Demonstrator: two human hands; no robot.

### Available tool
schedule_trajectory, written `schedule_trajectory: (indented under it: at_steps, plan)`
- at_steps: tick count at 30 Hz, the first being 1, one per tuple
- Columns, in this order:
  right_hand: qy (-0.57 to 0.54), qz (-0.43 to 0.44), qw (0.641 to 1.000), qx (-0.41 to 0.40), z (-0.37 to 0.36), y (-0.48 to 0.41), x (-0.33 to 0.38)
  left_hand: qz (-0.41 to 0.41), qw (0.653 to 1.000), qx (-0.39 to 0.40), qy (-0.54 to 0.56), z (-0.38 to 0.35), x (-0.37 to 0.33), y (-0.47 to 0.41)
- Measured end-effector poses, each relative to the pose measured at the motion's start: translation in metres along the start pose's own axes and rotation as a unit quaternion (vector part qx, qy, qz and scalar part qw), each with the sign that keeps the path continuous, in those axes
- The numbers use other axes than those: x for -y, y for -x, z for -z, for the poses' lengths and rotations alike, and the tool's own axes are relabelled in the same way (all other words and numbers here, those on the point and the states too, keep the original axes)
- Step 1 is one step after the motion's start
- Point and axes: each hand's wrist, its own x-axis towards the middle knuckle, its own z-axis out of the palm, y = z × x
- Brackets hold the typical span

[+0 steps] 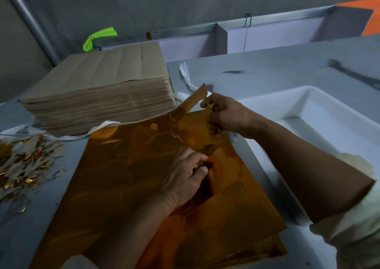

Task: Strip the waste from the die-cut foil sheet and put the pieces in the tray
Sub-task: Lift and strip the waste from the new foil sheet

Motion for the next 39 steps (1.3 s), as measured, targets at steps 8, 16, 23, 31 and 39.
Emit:
schedule_trajectory:
  at_steps: [8,16,23,31,39]
  plan:
    - [0.008,-0.021,0.998,0.060,0.002,-0.001,-0.003,-0.002,0.997,-0.063,0.049,-0.004,0.001,0.002]
    - [0.109,-0.123,0.926,0.339,0.007,0.009,-0.001,0.029,0.996,-0.066,0.049,-0.004,0.000,0.001]
    - [0.145,-0.135,0.926,0.321,0.007,0.008,-0.003,-0.050,0.994,0.046,-0.085,0.024,0.006,0.015]
    - [0.171,-0.135,0.926,0.309,0.005,0.008,-0.005,-0.017,0.957,0.174,-0.233,0.024,0.030,0.033]
    - [0.140,-0.149,0.925,0.321,0.008,0.007,-0.005,-0.032,0.951,0.177,-0.252,0.023,0.030,0.033]
